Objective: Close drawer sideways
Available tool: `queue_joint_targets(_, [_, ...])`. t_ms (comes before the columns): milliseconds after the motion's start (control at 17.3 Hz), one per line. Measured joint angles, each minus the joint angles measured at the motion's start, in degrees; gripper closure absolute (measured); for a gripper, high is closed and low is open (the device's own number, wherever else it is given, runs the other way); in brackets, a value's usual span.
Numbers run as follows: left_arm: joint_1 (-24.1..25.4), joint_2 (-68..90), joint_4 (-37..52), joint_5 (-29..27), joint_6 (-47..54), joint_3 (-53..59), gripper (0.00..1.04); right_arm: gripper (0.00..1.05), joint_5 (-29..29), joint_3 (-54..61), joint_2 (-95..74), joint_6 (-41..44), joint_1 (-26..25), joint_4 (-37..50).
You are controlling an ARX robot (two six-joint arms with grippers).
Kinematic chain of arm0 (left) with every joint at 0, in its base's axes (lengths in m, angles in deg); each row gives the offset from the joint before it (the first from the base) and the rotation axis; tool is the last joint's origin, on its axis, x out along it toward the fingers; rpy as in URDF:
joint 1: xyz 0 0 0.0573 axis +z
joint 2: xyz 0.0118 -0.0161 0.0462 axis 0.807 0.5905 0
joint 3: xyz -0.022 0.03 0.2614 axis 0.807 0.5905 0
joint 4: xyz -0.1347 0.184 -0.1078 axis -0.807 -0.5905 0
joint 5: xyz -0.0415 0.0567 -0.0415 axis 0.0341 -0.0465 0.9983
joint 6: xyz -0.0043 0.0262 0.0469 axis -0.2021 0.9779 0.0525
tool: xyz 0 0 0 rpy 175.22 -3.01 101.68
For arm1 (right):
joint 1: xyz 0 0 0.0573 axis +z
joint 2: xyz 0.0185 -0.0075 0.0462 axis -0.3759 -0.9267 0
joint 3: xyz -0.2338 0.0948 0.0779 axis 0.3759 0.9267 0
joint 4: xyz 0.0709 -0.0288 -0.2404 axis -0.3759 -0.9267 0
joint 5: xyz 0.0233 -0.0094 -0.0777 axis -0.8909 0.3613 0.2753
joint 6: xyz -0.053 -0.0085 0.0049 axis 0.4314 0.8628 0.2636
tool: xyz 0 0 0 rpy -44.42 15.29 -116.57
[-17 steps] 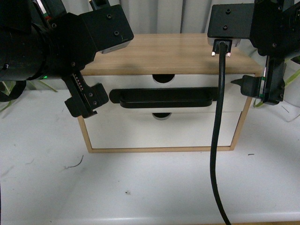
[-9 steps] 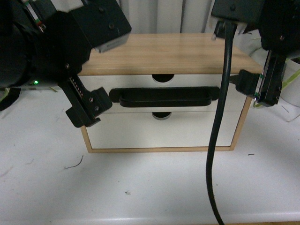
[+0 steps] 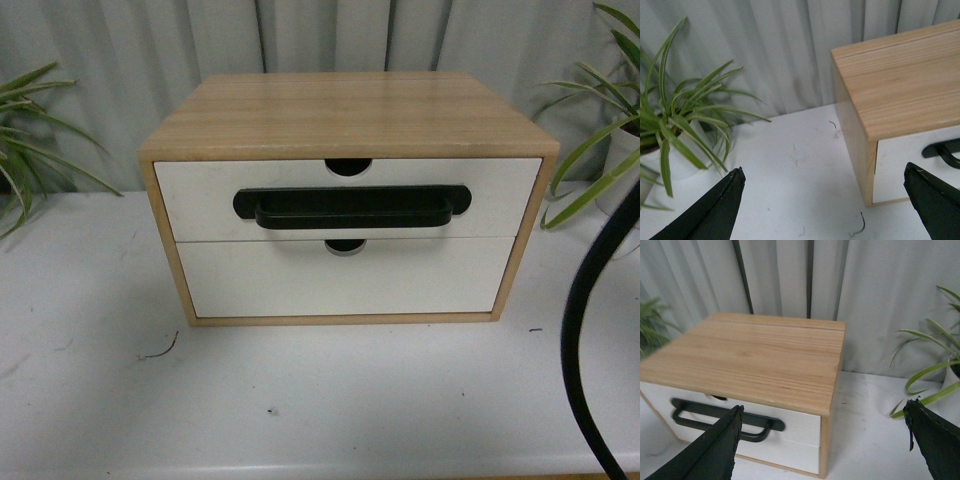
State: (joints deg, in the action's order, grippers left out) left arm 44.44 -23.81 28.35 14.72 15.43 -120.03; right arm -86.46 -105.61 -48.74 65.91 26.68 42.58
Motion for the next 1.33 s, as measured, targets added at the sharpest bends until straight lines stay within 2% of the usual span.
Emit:
queue_joint_targets(115, [3.43,-11.08,-4.37,0.81,-4.31,7.30,0.07,0.06,-0.96,8.94,12.79,-13.70,-2.71,-2.05])
queue_joint_targets(231, [7.19,-19.19,-9.44,1.51,-6.32,10.56,0.07,0.08,0.00,13.53,23.17,-17.92,-4.55,-5.95])
queue_joint_targets(288, [8.98,-22.75,-1.99,5.60,-7.48,14.08,0.14,0.23,8.41,15.19,28.28,-13.03,-4.61,-6.43])
queue_joint_targets(346, [9.38,-24.02,1.66,7.65,-7.87,16.06,0.21,0.28,10.29,16.22,30.18,-10.67,-4.61,-7.32])
queue_joint_targets(404, [9.46,-25.90,5.05,9.27,-8.28,19.17,0.34,0.41,12.15,18.80,33.64,-7.58,-4.68,-7.78])
queue_joint_targets(462, [9.27,-26.99,5.25,9.81,-8.61,21.05,0.46,0.54,12.31,20.83,35.06,-5.79,-4.61,-7.28])
queue_joint_targets(519, [9.25,-27.45,5.20,9.81,-8.79,21.77,0.51,0.61,12.31,21.94,35.80,-5.18,-4.61,-7.19])
queue_joint_targets(750, [9.27,-28.39,5.07,9.77,-8.87,23.08,0.62,0.70,12.31,23.37,36.59,-4.87,-4.61,-7.02])
queue_joint_targets(865, [9.27,-31.30,4.96,9.75,-8.90,25.27,0.84,0.94,12.31,26.36,39.43,-4.13,-4.61,-6.78])
queue_joint_targets(923, [9.27,-32.98,4.61,9.77,-8.90,26.23,0.97,1.03,12.31,27.56,41.00,-3.89,-4.61,-6.69])
queue_joint_targets(981, [9.27,-34.18,4.11,9.75,-8.96,27.12,1.03,1.03,12.33,28.83,42.36,-3.89,-4.63,-6.82])
queue_joint_targets(1327, [9.27,-42.86,-0.87,9.77,-9.07,31.04,1.03,1.03,12.33,33.64,50.73,-3.89,-4.61,-10.71])
